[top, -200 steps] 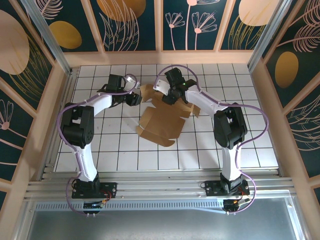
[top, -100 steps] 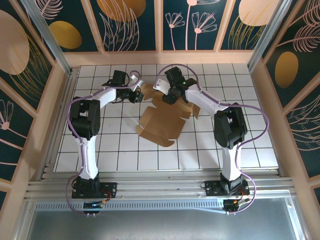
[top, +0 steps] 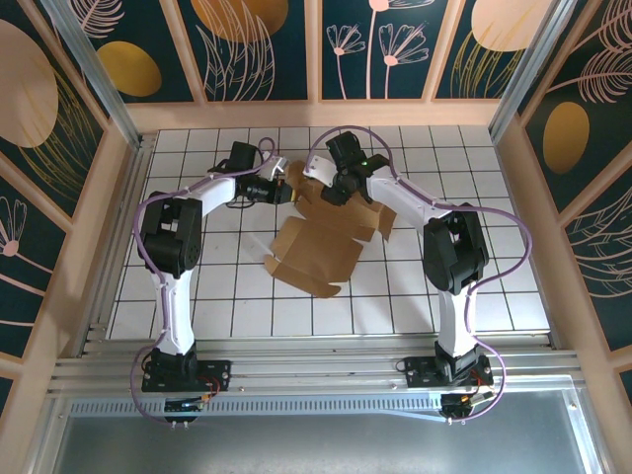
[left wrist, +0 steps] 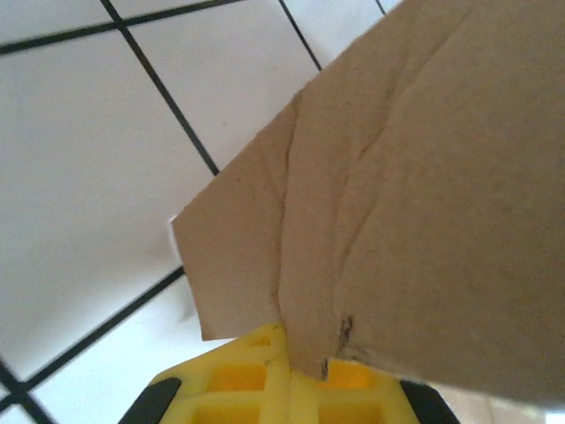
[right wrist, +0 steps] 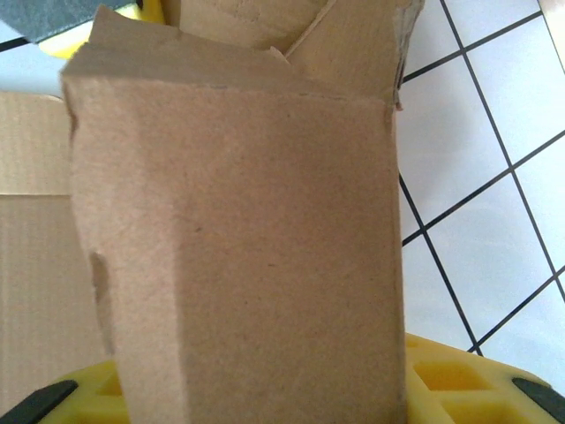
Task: Fold the paper box
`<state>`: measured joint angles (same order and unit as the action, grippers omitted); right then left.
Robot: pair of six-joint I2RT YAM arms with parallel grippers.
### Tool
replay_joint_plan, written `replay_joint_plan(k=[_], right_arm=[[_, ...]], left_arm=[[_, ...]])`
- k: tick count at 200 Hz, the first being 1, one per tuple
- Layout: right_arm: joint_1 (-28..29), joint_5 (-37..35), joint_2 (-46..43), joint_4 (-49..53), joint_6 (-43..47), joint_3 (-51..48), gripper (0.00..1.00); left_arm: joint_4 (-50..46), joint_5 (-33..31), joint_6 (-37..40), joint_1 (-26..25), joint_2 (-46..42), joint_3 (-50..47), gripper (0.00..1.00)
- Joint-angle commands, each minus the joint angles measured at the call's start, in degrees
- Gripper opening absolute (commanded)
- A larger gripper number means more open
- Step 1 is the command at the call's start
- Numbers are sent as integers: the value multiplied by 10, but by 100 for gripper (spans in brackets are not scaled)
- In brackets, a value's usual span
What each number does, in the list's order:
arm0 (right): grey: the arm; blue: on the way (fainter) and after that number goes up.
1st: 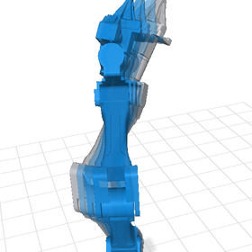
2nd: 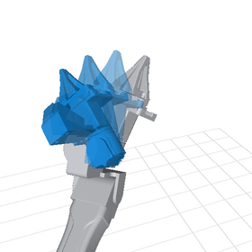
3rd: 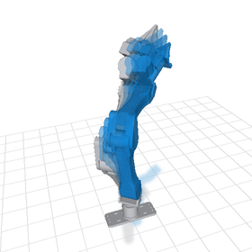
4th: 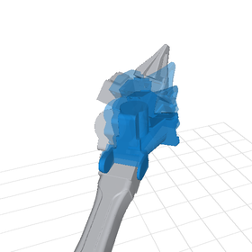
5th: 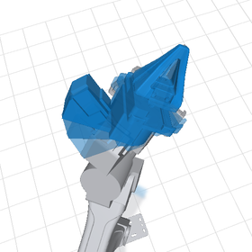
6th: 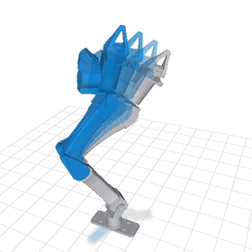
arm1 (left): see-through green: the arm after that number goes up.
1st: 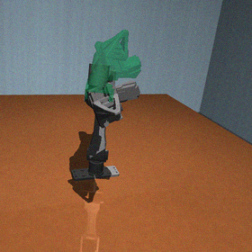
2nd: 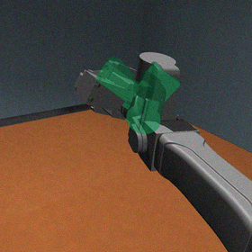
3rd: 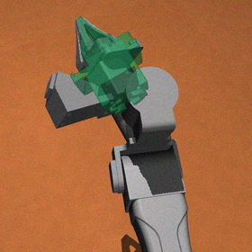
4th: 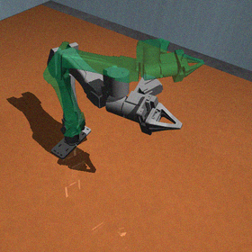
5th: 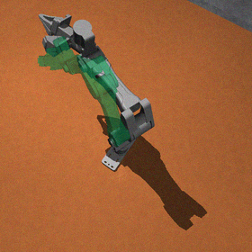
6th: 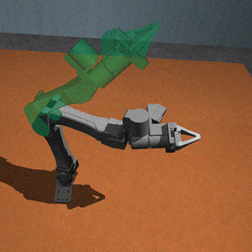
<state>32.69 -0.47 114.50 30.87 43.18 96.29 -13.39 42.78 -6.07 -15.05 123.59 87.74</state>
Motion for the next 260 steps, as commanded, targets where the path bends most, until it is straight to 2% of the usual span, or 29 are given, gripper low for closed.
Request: replay_joint_plan(k=[1,27,40,62,81,102,126,148,172,217,260], right_arm=[[2,4,-1,7,-4,0,45],[3,-1,1,3,-4,-6,45],[6,-33,5,-1,-4,-9,43],[9,-52,-1,-13,-4,-23,43],[8,-48,-16,-33,-2,-46,44],[7,-63,-23,-38,-4,-53,44],[8,-101,-25,-42,-2,-53,44],[11,-147,-25,-49,3,-51,44],[18,-198,-28,-69,17,-60,44],[25,-288,-26,-111,51,-66,45],[32,-337,-15,-134,63,-58,45]], left_arm=[[51,62,-141,-12,-46,-17,0],[36,60,-195,-12,-57,-24,0],[28,52,-202,-12,-64,-30,0],[-5,7,-167,-12,-75,-23,0],[-70,-63,-121,-11,-64,18,0],[-110,-86,-73,-12,-52,56,0],[-139,-79,-47,-12,-46,90,0],[-144,-45,-92,-12,-42,106,0],[-88,0,-149,-12,-67,63,0],[-82,7,-158,-12,-99,36,0],[37,43,-271,-16,-125,-49,0]])
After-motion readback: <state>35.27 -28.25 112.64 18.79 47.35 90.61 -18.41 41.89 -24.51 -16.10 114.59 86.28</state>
